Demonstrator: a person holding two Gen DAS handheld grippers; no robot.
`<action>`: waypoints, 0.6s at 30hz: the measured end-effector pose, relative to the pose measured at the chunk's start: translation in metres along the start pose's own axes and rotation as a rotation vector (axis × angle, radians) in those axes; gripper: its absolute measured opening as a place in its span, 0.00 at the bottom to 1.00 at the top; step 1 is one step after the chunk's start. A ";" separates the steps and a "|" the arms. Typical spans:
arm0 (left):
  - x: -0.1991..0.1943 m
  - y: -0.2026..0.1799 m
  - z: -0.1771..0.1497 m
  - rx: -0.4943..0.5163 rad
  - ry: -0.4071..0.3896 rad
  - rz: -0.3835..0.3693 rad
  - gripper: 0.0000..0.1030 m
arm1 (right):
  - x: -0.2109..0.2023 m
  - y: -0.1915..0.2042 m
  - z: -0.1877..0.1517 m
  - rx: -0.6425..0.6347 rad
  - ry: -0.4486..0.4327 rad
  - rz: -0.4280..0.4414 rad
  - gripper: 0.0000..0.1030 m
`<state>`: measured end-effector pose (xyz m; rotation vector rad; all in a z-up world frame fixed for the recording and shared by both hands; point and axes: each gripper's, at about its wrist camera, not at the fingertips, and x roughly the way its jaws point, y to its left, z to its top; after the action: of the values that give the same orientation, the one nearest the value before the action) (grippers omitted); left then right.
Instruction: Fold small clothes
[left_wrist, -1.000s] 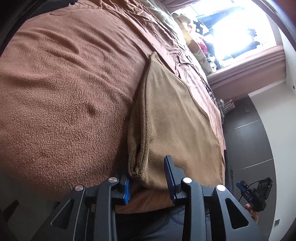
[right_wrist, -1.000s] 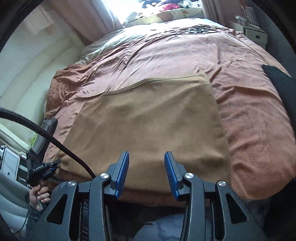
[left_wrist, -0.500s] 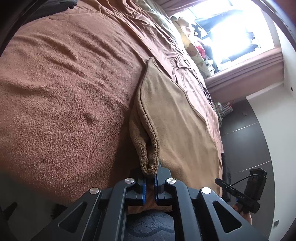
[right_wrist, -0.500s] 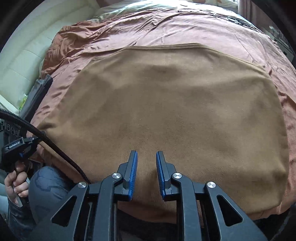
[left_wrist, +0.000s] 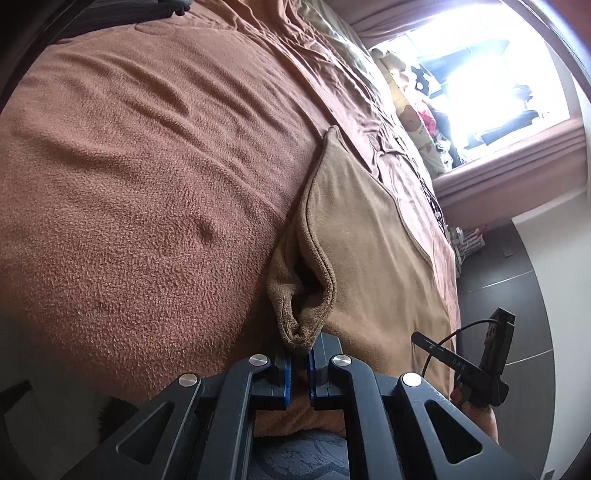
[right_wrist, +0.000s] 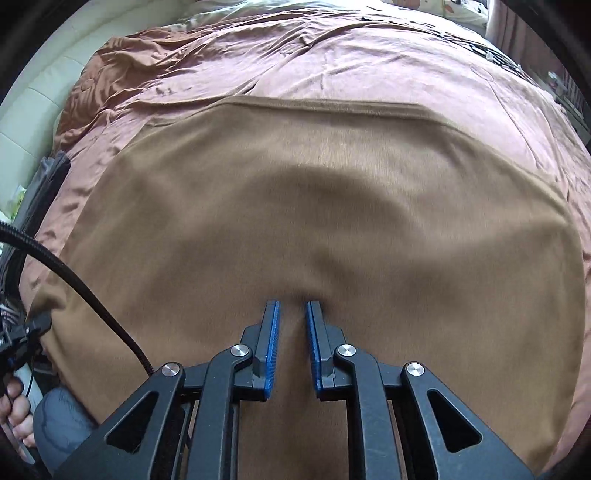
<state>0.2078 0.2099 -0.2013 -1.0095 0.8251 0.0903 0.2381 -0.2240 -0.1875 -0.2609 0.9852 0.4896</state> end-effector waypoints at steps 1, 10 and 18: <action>0.000 0.002 0.000 -0.008 0.001 0.004 0.06 | 0.004 0.002 0.004 -0.002 -0.001 -0.004 0.11; 0.001 0.007 -0.005 -0.051 0.014 0.039 0.06 | 0.036 -0.004 0.057 0.021 -0.007 -0.020 0.11; 0.001 0.007 -0.007 -0.061 0.023 0.054 0.06 | 0.062 -0.014 0.091 0.038 0.008 -0.033 0.11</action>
<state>0.2018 0.2082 -0.2090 -1.0475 0.8747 0.1510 0.3401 -0.1798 -0.1914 -0.2446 0.9952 0.4395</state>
